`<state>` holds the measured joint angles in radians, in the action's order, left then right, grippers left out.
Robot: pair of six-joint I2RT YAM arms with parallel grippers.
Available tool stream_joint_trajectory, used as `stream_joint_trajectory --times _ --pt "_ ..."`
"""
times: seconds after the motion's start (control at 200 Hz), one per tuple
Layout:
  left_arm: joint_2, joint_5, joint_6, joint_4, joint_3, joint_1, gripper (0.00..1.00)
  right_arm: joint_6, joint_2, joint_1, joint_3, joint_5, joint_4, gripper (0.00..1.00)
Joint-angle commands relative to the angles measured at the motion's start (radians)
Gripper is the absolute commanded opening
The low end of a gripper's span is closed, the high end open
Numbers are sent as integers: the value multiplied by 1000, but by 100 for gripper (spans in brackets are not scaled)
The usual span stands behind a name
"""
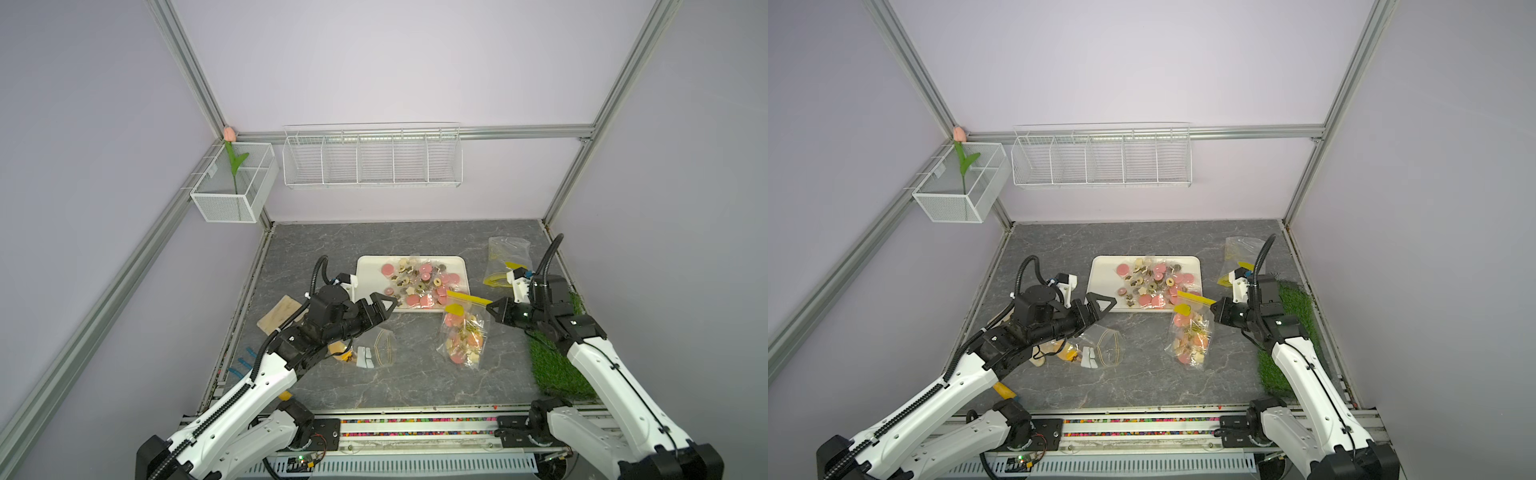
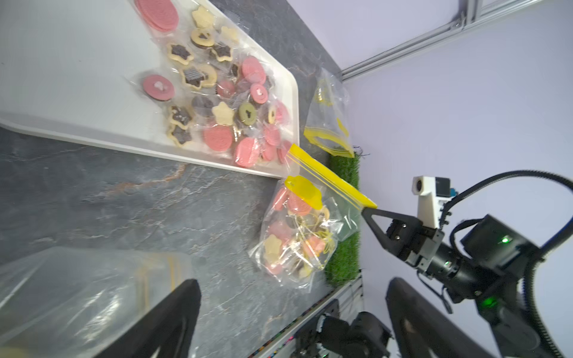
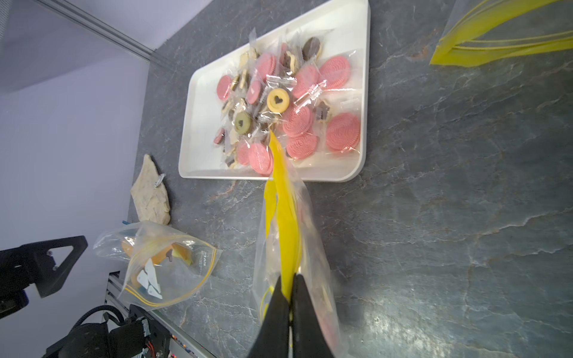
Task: Pour cookies out of the ziploc bag
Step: Pick up the ziploc bag from the center of the board.
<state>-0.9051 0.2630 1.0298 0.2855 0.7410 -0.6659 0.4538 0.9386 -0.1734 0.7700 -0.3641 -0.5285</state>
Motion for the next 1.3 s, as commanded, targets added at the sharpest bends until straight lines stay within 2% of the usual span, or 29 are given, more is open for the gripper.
stream_joint_trajectory --times 0.0,0.205,0.385,0.6,0.805,1.295 --pt "11 8 142 -128 31 -6 95 34 -52 -26 38 -8 13 7" --pt "-53 27 215 -210 54 -22 95 38 -97 -147 40 53 59 7" --pt "-127 12 255 -291 69 -79 92 41 -119 -274 36 187 109 7" --pt "-220 30 292 -375 91 -115 89 63 -79 -381 69 291 192 7" --pt "-263 14 280 -368 128 -149 85 63 -60 -461 96 371 261 7" --pt "-391 -2 347 -520 77 -187 77 54 -23 -682 -29 520 403 7"
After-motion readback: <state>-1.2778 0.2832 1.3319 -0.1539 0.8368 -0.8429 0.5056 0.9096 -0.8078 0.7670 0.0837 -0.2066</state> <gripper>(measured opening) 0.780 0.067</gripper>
